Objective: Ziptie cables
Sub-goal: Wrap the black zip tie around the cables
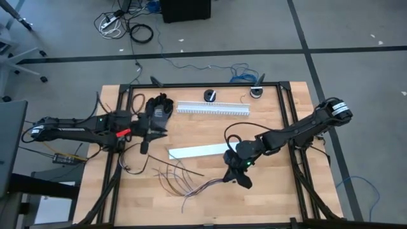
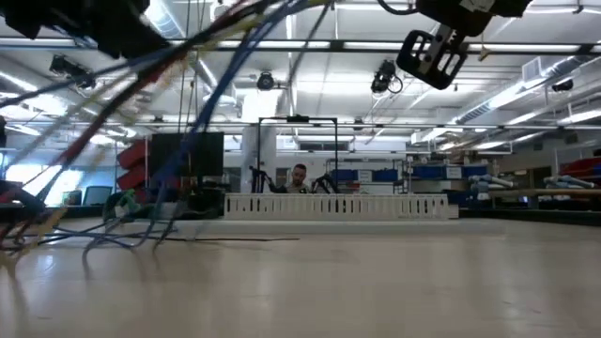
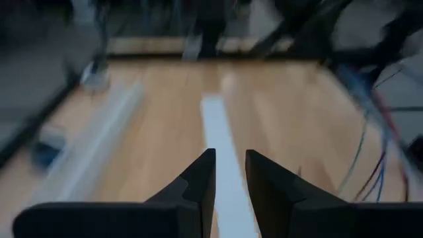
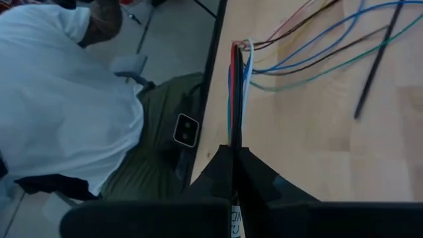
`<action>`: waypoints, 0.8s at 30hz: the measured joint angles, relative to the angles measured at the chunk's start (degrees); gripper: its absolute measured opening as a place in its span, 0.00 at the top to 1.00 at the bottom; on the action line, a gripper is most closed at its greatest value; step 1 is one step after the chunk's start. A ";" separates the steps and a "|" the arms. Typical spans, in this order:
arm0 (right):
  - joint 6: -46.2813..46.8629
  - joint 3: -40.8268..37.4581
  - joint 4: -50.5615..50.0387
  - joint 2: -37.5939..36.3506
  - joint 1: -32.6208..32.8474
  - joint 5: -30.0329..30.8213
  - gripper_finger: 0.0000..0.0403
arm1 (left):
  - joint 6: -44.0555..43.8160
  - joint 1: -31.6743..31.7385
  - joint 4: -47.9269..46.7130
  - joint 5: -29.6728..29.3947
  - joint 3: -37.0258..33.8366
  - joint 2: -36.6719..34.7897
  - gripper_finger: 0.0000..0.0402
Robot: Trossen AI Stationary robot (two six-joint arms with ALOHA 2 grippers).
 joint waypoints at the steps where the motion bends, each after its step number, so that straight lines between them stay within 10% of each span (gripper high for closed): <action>1: -0.21 0.00 -0.59 -0.32 0.00 0.32 1.00 | -0.78 0.00 -2.91 -0.68 0.00 0.00 0.81; 12: -2.21 0.00 -1.06 -0.43 -0.02 0.53 1.00 | -2.65 -5.11 -13.29 1.25 0.04 5.36 0.81; 24: -4.13 0.00 -4.00 -0.42 -0.02 -0.33 1.00 | -12.37 -13.11 -18.68 -5.84 2.57 30.27 0.81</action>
